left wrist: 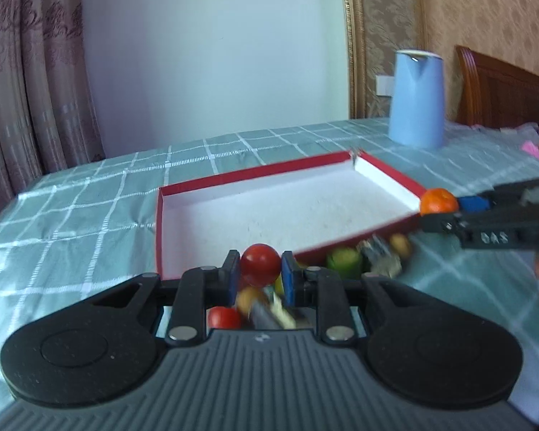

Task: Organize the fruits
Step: 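Grasp the red cherry tomato with the left gripper while the right gripper grasps the mandarin, then lower both held fruits into the tray and open both grippers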

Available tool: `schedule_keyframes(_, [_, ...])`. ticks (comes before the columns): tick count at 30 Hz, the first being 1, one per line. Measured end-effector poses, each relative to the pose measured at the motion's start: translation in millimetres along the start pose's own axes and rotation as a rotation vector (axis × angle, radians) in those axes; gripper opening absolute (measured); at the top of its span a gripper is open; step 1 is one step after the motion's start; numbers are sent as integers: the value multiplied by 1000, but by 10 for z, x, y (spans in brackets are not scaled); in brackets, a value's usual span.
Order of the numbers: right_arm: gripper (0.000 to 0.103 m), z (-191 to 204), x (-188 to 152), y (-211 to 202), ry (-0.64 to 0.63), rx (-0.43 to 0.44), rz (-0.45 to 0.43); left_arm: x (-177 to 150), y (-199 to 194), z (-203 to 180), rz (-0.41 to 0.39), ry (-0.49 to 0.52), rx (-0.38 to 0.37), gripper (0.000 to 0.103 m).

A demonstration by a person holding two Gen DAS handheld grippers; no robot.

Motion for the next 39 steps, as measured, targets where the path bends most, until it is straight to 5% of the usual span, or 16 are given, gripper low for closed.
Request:
schedule_keyframes(7, [43, -82, 300, 243, -48, -71, -15, 129, 506, 157, 66, -101, 53, 22])
schedule_keyframes(17, [43, -163, 353, 744, -66, -128, 73, 194, 924, 223, 126, -100, 129, 22])
schedule_keyframes(35, [43, -168, 418, 1304, -37, -115, 162, 169, 1260, 315, 178, -105, 196, 22])
schedule_keyframes(39, [43, -176, 425, 1320, -30, -110, 159, 138, 1294, 340, 194, -114, 198, 34])
Point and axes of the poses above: each gripper's, at about its wrist camera, not at the fingertips, and y roughly the way its jaws point, z to its left, x to its top, the point moved 8 cm from there along y, roughly the way its jaws point, and after that the axes turned 7 degrees about x, right-handed, at the moved point
